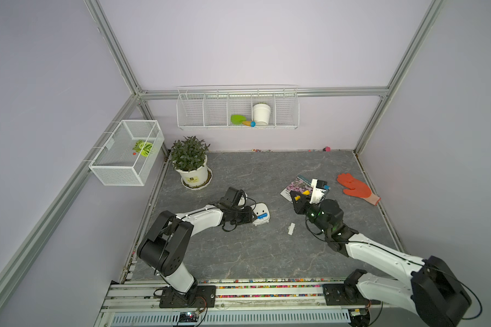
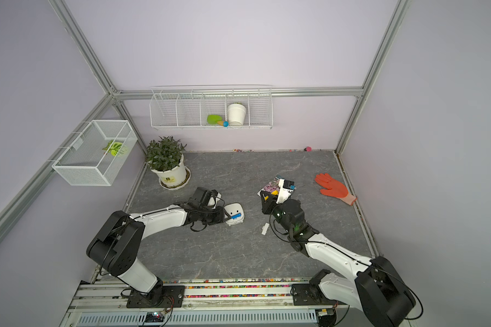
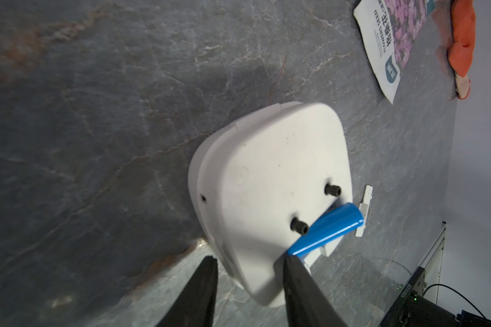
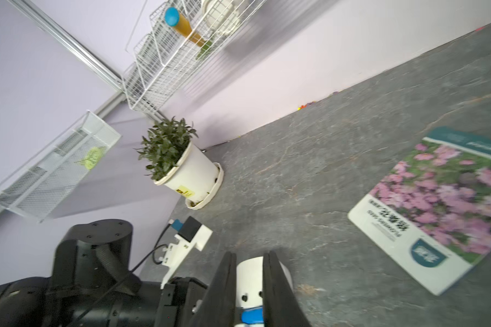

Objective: Remove the battery from the alarm
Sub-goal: Place the screwdriver at the center of the board.

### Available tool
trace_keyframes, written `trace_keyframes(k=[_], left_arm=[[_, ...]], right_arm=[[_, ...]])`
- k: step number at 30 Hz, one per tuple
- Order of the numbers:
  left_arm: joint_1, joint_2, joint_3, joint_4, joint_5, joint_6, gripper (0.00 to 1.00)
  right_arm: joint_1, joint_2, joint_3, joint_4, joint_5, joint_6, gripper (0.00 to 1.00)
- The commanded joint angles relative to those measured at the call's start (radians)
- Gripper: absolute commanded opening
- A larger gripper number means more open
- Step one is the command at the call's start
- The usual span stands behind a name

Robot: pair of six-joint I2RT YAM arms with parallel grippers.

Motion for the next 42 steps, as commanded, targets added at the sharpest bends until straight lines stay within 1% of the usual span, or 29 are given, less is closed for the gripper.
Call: trace_keyframes(k=[1,5,7,8,9,11,15,19,21,26,30,32,35,37,42], left_arm=[[-0.006,0.024,-0.004,-0.003,0.002,0.02,0.43],[-0.006,0.026,-0.002,-0.007,-0.002,0.027,0.43],[-0.006,0.024,0.002,-0.009,-0.006,0.034,0.43],[-0.006,0.023,0.003,-0.013,-0.01,0.034,0.43],[-0.006,0.022,0.005,-0.014,-0.011,0.036,0.43],[-0.006,0.019,0.009,-0.012,-0.01,0.035,0.43],[-0.006,0.023,0.017,-0.012,-0.011,0.039,0.43],[-0.007,0.03,0.031,-0.015,-0.012,0.04,0.43],[-0.006,0.029,0.036,-0.016,-0.012,0.04,0.43],[-0.006,0.018,0.041,-0.024,-0.015,0.039,0.43],[-0.007,0.01,0.039,-0.025,-0.02,0.037,0.44],[-0.006,0.008,0.037,-0.024,-0.018,0.035,0.44],[-0.006,0.004,0.038,-0.027,-0.019,0.037,0.44],[-0.006,-0.001,0.038,-0.028,-0.022,0.037,0.44],[-0.006,-0.005,0.037,-0.03,-0.023,0.037,0.44]], right_arm=[[-0.014,-0.046,0.09,-0.39,0.055,-0.191,0.0],[-0.052,-0.011,0.277,-0.827,0.07,-0.334,0.0],[-0.109,0.039,0.357,-1.021,0.029,-0.387,0.0],[-0.131,0.058,0.381,-1.084,0.017,-0.4,0.0],[-0.163,0.082,0.402,-1.138,-0.02,-0.42,0.0],[-0.211,0.12,0.428,-1.207,-0.046,-0.431,0.0],[-0.261,0.237,0.456,-1.246,-0.073,-0.438,0.0],[-0.27,0.421,0.523,-1.286,-0.04,-0.432,0.0],[-0.274,0.486,0.538,-1.272,-0.027,-0.428,0.0],[-0.276,0.607,0.561,-1.215,-0.029,-0.42,0.0],[-0.274,0.674,0.586,-1.216,0.007,-0.423,0.0],[-0.274,0.69,0.59,-1.215,0.022,-0.427,0.04],[-0.274,0.704,0.585,-1.202,0.007,-0.429,0.12],[-0.274,0.713,0.583,-1.196,-0.001,-0.43,0.19],[-0.275,0.711,0.581,-1.195,-0.004,-0.433,0.29]])
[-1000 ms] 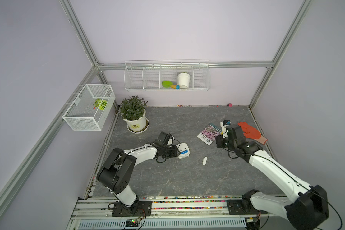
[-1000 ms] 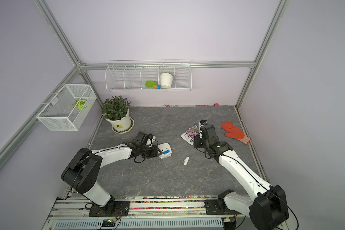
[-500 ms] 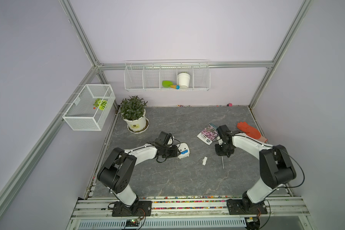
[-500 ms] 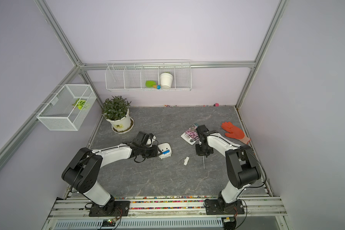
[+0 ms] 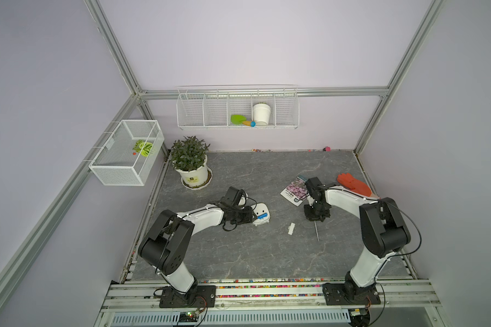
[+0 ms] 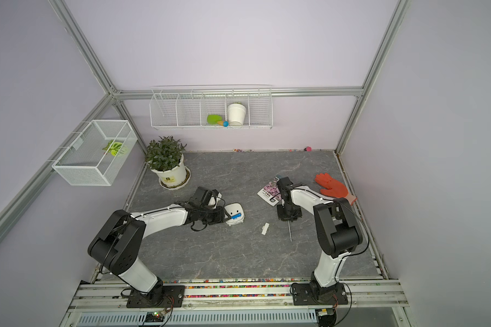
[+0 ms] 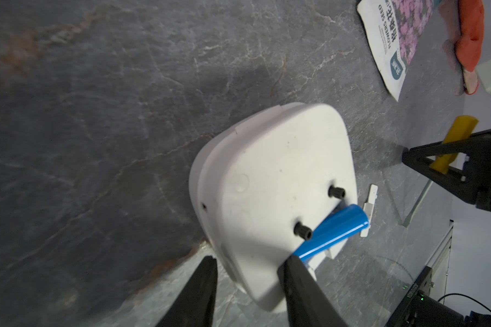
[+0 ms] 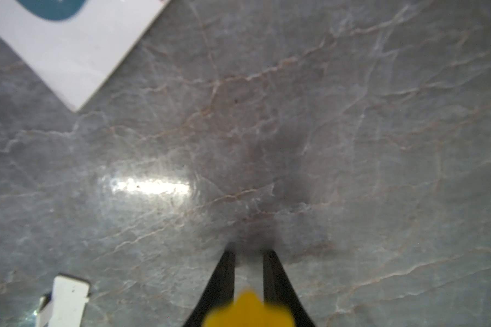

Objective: Remove the battery from the alarm
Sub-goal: Place the screwdriver at the center of the board, then remove the cover from the alarm.

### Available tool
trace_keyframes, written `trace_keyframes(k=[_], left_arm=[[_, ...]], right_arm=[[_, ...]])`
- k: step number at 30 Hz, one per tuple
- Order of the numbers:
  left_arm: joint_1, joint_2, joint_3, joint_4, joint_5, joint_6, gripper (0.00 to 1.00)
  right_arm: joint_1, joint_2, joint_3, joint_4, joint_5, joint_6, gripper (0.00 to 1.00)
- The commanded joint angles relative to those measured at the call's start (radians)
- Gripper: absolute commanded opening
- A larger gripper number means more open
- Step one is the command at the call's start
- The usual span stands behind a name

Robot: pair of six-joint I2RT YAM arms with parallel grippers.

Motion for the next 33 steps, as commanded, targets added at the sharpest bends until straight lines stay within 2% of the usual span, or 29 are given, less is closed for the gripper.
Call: trace_keyframes(k=[1,3,12,15,18,21,25,26,29,30,33], left_arm=[[-0.005,-0.016,0.023,-0.015,-0.015,0.017,0.44],[-0.005,-0.02,0.025,-0.016,-0.014,0.017,0.44],[-0.005,-0.027,0.031,-0.014,-0.013,0.02,0.44],[-0.005,-0.036,0.032,-0.018,-0.013,0.018,0.45],[-0.006,-0.044,0.035,-0.022,-0.015,0.021,0.45],[-0.005,-0.046,0.035,-0.022,-0.016,0.022,0.46],[-0.005,-0.046,0.038,-0.022,-0.017,0.022,0.46],[-0.005,-0.048,0.038,-0.021,-0.017,0.022,0.46],[-0.005,-0.066,0.038,-0.026,-0.027,0.02,0.46],[-0.005,-0.072,0.039,-0.032,-0.031,0.02,0.46],[-0.001,-0.108,0.034,-0.045,-0.047,0.017,0.46]], right_arm=[[-0.004,0.035,-0.02,0.04,0.015,-0.012,0.3],[-0.002,0.029,-0.02,0.04,0.014,-0.014,0.33],[-0.003,-0.027,-0.021,0.022,0.03,-0.018,0.34],[-0.001,-0.102,-0.022,0.015,0.048,-0.026,0.35],[0.0,-0.223,-0.029,0.03,0.035,-0.033,0.42],[0.006,-0.363,-0.044,0.084,-0.07,-0.011,0.5],[0.03,-0.481,-0.094,0.256,-0.351,0.027,0.58],[0.056,-0.487,-0.084,0.259,-0.371,-0.002,0.58],[0.202,-0.462,0.001,0.17,-0.224,-0.24,0.58],[0.226,-0.446,0.019,0.154,-0.209,-0.311,0.58],[0.26,-0.406,0.044,0.151,-0.283,-0.517,0.56]])
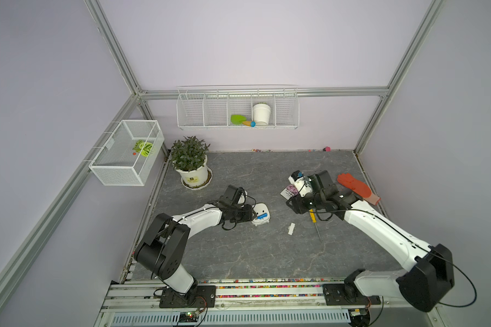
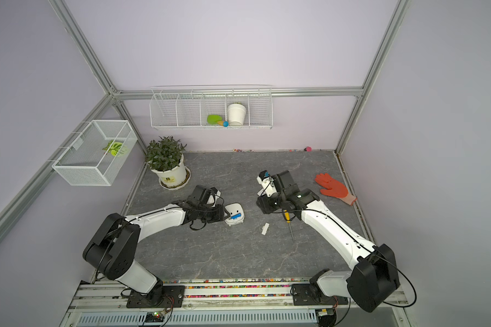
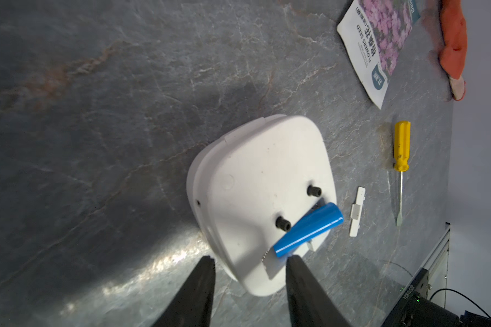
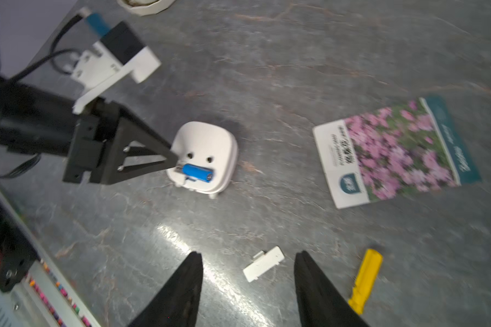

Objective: Remove the battery from the alarm
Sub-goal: Remove the cover from the alarm.

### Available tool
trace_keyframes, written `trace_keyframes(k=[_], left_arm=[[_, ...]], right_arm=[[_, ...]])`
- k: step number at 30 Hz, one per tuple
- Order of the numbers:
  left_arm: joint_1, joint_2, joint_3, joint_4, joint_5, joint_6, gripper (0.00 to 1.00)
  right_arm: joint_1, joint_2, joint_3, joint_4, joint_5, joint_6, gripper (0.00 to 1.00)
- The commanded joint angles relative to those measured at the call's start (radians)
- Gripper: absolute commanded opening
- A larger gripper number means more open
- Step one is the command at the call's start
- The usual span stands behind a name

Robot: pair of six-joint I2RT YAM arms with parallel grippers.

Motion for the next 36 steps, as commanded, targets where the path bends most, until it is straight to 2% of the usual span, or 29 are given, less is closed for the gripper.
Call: trace_keyframes(k=[1,7,14,19,23,36], left_arm=[[0.004,-0.065,0.016,-0.02,-0.028,0.009,0.47],[0.04,-0.187,-0.066,0.021,-0.064,-0.034,0.51],[0.073,-0.346,-0.161,0.067,-0.153,-0.071,0.65],[0.085,-0.412,-0.191,0.061,-0.203,-0.079,0.72],[0.093,-0.433,-0.208,0.06,-0.222,-0.082,0.75],[0.102,-0.422,-0.217,0.043,-0.225,-0.081,0.77]], right_arm=[[0.027,0.036,0.021,-0.013,-0.075,-0.324,0.57],[0.041,0.068,-0.072,0.197,-0.232,-0.681,0.66],[0.041,0.21,0.023,0.158,-0.312,-0.873,0.63],[0.043,0.307,0.076,0.089,-0.351,-0.918,0.56],[0.054,0.361,0.078,0.082,-0.316,-0.947,0.5],[0.07,0.486,0.135,0.09,-0.266,-1.003,0.44]])
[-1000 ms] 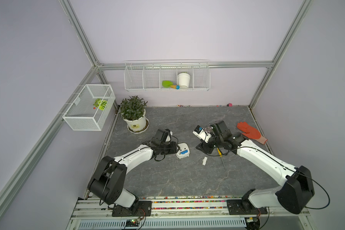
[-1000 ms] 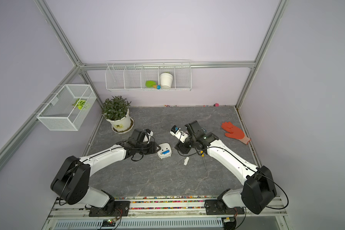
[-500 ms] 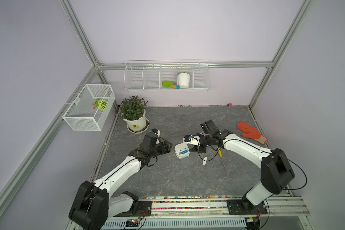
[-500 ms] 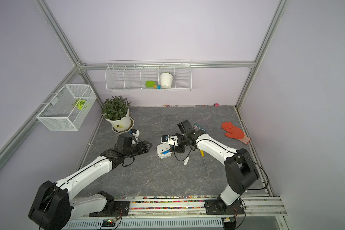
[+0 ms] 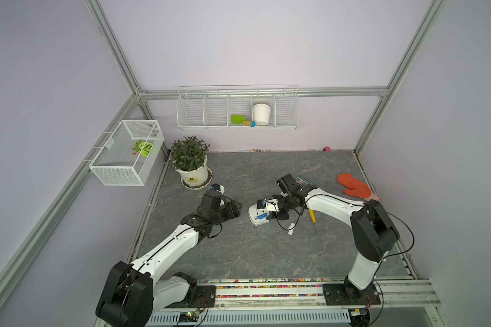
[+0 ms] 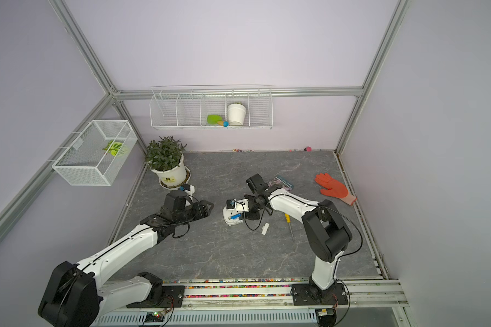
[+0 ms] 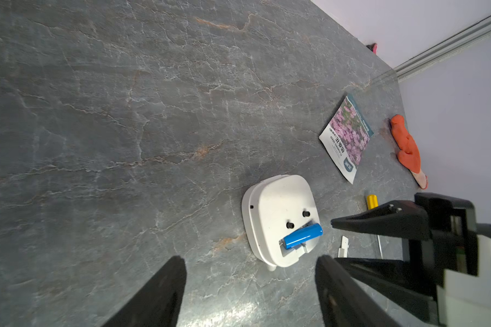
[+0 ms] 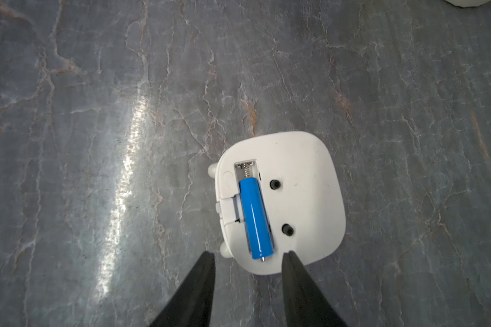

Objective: Remove the battery from the alarm
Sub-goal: Remove the cover from the alarm.

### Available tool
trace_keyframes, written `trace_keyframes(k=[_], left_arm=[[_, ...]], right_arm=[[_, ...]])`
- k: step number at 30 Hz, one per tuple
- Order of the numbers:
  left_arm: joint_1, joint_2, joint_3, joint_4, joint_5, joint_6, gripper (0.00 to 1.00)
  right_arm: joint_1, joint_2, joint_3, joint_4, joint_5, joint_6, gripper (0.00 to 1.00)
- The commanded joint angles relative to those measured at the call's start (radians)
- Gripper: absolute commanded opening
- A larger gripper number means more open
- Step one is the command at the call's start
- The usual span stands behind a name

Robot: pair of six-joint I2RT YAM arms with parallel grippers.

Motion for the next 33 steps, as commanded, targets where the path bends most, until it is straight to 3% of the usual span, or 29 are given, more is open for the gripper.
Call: trace_keyframes(k=[1,33], left_arm=[[0.007,0.0,-0.014,-0.008,-0.018,-0.001,0.77],[0.013,-0.005,-0.024,-0.017,-0.024,-0.004,0.78]], right_arm=[[0.007,0.028,0.026,-0.032,0.009,-0.027,0.44],[0.026,0.103,0.07,-0.084,0.063,-0.047,0.31]])
